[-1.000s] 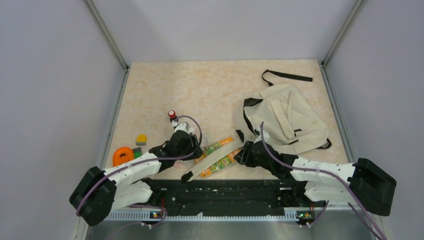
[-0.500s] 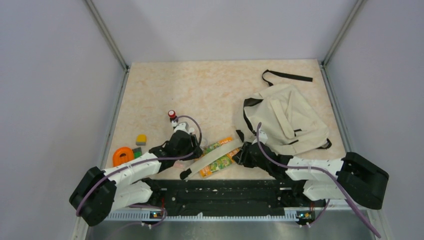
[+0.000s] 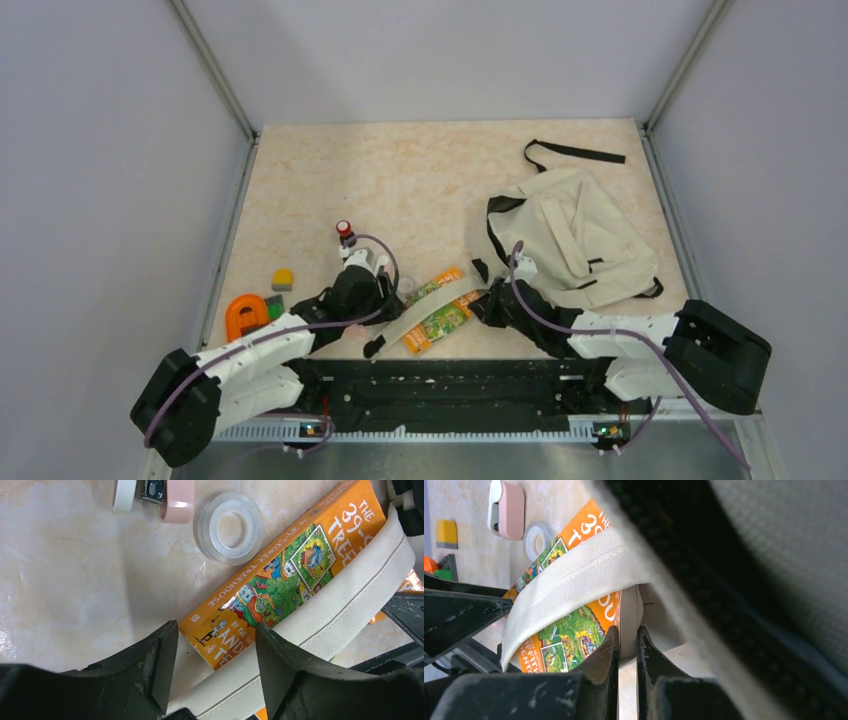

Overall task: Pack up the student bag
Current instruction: Pick up the book from the center of the board.

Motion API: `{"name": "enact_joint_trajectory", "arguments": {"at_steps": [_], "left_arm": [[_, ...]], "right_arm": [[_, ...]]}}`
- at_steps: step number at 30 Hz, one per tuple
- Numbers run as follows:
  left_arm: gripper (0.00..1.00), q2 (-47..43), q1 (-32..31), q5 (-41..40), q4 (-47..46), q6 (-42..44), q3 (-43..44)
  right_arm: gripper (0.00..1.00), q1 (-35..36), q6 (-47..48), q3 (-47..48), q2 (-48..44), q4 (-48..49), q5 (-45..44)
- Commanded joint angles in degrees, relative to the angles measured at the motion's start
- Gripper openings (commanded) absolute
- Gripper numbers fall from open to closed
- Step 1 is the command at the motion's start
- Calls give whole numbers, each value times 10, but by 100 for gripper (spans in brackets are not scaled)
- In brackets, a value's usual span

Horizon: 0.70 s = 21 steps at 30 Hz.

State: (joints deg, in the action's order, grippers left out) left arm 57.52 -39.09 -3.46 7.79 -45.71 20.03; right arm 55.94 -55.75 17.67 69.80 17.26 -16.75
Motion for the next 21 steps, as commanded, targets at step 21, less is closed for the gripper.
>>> {"name": "enact_joint_trajectory", "arguments": {"at_steps": [21], "left_arm": [[93,-150,-1,95,222,169,356]], "right_arm": [[0,-7,265,323,-193,-239,244]]}}
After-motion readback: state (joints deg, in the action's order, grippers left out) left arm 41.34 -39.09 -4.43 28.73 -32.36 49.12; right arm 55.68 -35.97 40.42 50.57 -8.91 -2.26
